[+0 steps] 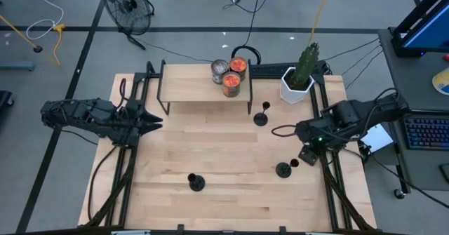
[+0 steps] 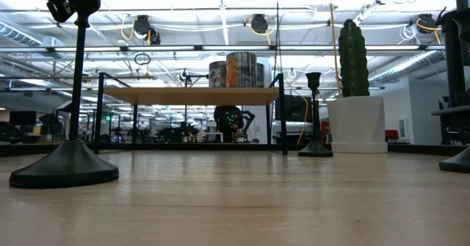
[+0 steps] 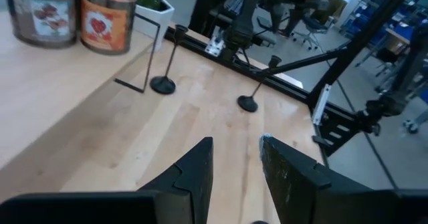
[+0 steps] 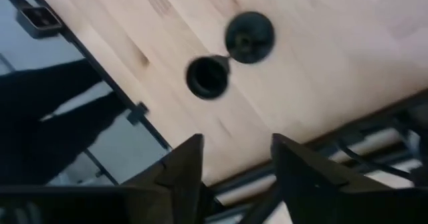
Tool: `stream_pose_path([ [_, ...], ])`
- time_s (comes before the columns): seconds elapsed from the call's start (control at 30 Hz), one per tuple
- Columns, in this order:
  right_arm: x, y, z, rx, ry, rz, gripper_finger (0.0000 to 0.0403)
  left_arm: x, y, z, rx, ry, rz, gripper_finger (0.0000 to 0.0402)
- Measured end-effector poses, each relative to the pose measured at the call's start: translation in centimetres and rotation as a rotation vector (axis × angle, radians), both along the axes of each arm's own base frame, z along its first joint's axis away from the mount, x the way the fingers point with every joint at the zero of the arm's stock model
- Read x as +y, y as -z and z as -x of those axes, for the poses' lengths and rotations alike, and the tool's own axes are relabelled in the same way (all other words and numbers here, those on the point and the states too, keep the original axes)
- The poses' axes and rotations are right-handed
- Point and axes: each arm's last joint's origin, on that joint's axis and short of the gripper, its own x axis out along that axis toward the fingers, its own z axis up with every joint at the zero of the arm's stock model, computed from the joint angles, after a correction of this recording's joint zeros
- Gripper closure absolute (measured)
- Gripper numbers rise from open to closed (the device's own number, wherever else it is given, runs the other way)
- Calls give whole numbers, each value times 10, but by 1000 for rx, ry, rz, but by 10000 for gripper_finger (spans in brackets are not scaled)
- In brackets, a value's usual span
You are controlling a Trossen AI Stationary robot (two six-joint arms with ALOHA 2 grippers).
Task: Pick & Place candle stick holders
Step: Put the bottom right black candle holder on the shelf
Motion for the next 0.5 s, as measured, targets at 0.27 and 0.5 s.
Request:
stream_pose_path([
  [0.27, 3, 22, -11, 31, 19, 5, 212, 1, 0, 0, -1, -33, -25, 270],
  [0.5, 7, 45, -22, -7, 13, -8, 226, 1, 0, 0, -1, -34, -26, 270],
])
